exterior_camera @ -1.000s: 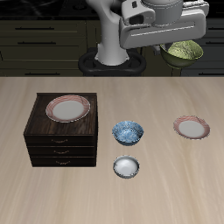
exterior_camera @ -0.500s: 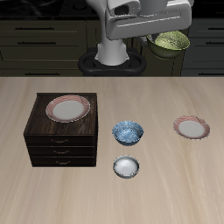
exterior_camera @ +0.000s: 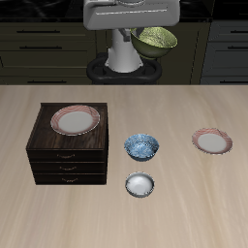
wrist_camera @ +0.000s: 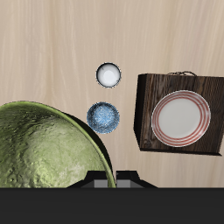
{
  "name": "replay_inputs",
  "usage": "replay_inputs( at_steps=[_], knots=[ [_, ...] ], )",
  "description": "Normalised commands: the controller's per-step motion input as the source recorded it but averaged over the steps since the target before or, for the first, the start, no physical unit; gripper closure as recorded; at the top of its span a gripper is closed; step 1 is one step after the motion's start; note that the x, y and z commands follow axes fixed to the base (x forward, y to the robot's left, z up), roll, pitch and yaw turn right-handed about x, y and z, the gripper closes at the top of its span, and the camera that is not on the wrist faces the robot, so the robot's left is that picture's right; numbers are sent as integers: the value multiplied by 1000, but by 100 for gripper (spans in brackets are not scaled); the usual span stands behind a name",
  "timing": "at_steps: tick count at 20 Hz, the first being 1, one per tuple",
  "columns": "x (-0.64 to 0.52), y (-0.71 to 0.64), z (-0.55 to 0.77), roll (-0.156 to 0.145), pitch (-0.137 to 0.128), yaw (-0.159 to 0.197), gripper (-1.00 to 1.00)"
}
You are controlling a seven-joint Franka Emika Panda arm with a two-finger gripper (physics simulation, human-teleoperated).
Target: Place the green bowl onto the plate that is on top of the cabinet
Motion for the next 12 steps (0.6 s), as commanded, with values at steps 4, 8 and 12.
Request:
replay_inputs(
  at_steps=[4, 8, 12],
  knots=[
    [-45, -629, 104, -52, -62, 10, 100],
    [-26, -403, 12, -15, -23, 0, 100],
    [-5, -217, -96, 16, -2, 40, 100]
  ],
)
